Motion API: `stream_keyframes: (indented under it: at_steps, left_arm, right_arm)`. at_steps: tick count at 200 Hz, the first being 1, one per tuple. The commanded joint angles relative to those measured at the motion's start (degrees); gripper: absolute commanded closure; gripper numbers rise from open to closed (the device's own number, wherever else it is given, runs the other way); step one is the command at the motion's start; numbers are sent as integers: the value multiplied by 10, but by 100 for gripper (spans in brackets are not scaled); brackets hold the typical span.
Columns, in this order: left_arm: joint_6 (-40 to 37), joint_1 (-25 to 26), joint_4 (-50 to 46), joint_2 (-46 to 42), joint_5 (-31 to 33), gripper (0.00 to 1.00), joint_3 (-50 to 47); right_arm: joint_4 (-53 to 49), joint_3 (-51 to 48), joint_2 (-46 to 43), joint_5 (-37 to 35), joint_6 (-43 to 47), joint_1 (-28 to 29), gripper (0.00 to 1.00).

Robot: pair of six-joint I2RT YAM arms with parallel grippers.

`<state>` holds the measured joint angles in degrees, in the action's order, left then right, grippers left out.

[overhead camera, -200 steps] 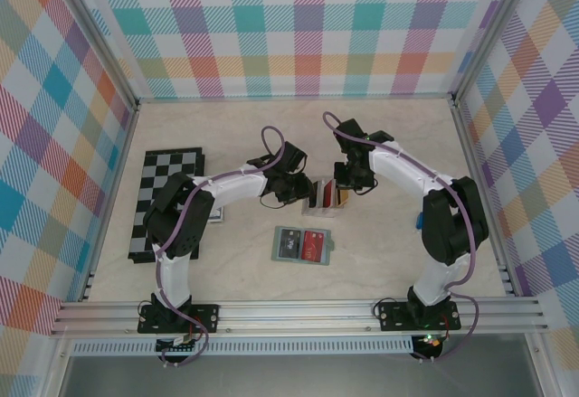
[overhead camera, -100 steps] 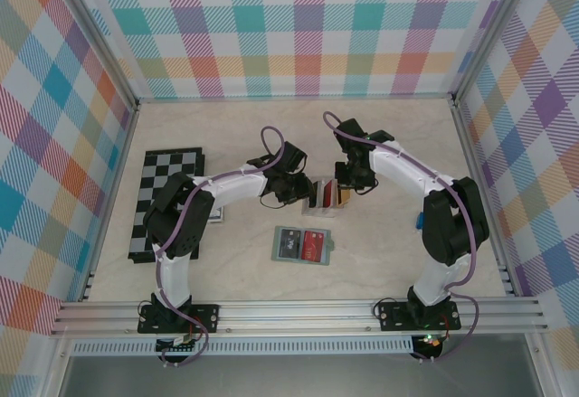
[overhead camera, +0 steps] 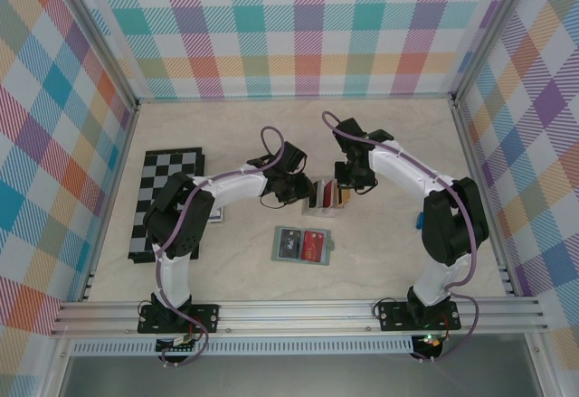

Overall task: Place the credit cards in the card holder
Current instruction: Pick up the credit card from the card slot.

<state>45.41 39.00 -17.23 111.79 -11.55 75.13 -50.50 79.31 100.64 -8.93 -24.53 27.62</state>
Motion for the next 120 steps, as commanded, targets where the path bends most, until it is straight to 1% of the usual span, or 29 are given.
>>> stream_keyframes:
  at_steps: [1,23,40,75,120]
  left_arm:
    - [4,-4,-30,14,8,73,-23]
    - [4,-4,-30,12,9,73,-23]
    - [4,-4,-31,11,9,73,-24]
    - [4,-4,-31,11,9,73,-23]
    - [2,-5,-30,-1,11,73,-25]
  right_arm:
    - [-28,20,-14,-26,10,6,85]
    - [-35,28,-15,-27,11,9,85]
    - [-33,29,-20,-28,11,11,86]
    - [-24,35,-30,11,9,11,90]
    - [-11,36,-50,36,-1,11,94]
